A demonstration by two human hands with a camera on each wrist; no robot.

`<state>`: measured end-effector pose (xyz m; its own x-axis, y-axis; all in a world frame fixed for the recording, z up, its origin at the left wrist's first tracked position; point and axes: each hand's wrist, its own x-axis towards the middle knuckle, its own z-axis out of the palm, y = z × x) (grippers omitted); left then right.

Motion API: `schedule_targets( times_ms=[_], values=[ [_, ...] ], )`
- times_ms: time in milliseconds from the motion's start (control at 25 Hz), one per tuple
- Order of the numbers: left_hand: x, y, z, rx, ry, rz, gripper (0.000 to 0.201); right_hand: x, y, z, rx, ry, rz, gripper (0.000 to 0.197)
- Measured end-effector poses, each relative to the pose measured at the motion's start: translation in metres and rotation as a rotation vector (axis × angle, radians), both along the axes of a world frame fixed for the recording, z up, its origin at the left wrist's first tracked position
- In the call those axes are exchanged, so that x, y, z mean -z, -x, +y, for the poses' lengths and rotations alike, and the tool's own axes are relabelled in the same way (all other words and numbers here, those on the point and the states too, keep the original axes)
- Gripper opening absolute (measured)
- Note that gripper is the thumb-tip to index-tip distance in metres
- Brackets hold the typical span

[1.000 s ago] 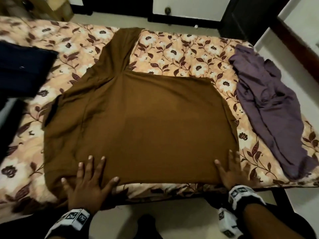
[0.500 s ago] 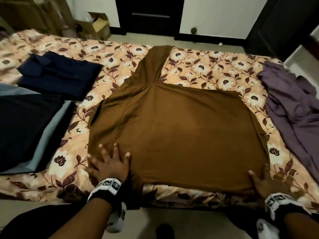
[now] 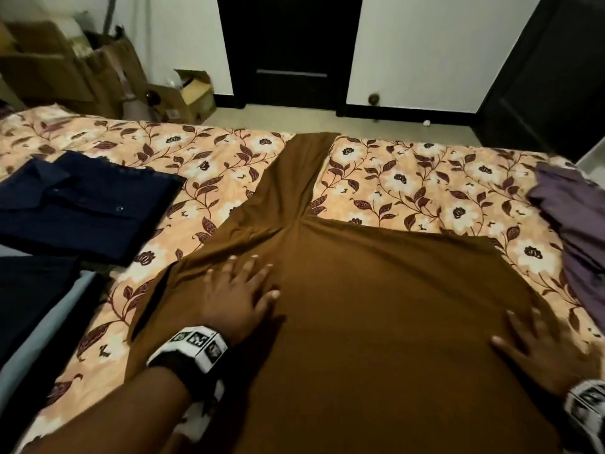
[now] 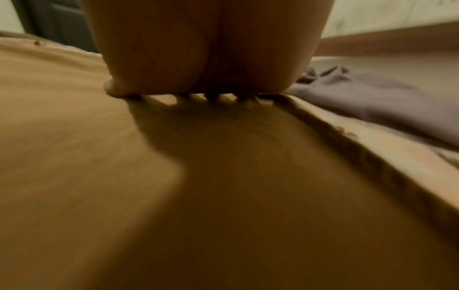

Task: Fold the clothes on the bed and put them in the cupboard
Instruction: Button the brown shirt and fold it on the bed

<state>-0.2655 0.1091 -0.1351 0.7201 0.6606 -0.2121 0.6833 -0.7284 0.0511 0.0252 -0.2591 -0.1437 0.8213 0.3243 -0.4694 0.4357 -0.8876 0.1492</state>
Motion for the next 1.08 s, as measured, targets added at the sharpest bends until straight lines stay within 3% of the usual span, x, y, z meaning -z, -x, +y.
schedule_targets(
  times_ms=[80, 160, 280, 360, 440, 480, 560, 680, 720, 760, 840, 920, 960, 1080],
  values=[
    [0.008, -0.058, 0.008, 0.058, 0.156, -0.027, 0.064, -0.006, 0.013, 0.06, -0.187, -0.08, 0.141, 0.068],
    [0.019, -0.071, 0.055, -0.047, 0.266, 0.071, 0.069, 0.01, 0.018, 0.105, -0.335, -0.184, 0.188, 0.061],
    [0.029, -0.046, 0.127, -0.235, 0.061, 0.255, 0.084, 0.024, -0.062, 0.089, -0.085, -0.148, 0.112, 0.078],
    [0.019, -0.063, 0.119, -0.078, -0.122, 0.271, 0.083, 0.018, -0.105, 0.079, 0.041, -0.078, 0.029, 0.092],
    [0.017, -0.1, 0.081, 0.143, -0.016, 0.199, 0.072, 0.007, -0.108, 0.105, -0.082, -0.044, 0.042, 0.08],
    [0.026, -0.109, 0.073, 0.168, 0.089, 0.185, 0.071, 0.012, -0.102, 0.117, -0.17, -0.102, 0.075, 0.072],
    [0.037, -0.094, 0.089, 0.019, 0.157, 0.263, 0.079, 0.026, -0.095, 0.113, -0.221, -0.167, 0.11, 0.073],
    [0.026, -0.048, 0.111, -0.307, 0.005, 0.208, 0.084, 0.023, -0.128, 0.052, 0.104, -0.139, -0.02, 0.088],
    [0.019, -0.039, 0.09, -0.29, -0.027, 0.174, 0.08, 0.014, -0.124, 0.031, 0.14, -0.103, -0.106, 0.081],
    [0.011, -0.041, 0.063, -0.179, -0.022, 0.114, 0.075, 0.003, -0.108, 0.032, 0.067, -0.116, -0.177, 0.071],
    [0.017, -0.041, -0.035, 0.068, 0.114, 0.034, 0.068, 0.0, -0.032, 0.044, -0.183, -0.184, -0.066, 0.058],
    [0.04, -0.011, -0.124, 0.147, 0.246, 0.042, 0.071, 0.03, 0.07, 0.02, -0.438, -0.221, 0.104, 0.056],
    [0.048, 0.013, -0.143, 0.081, 0.244, 0.042, 0.076, 0.038, 0.1, -0.004, -0.395, -0.238, 0.119, 0.058],
    [0.051, 0.106, -0.119, -0.374, 0.181, -0.056, 0.083, 0.049, 0.095, -0.102, 0.254, -0.272, -0.076, 0.063]
  ],
)
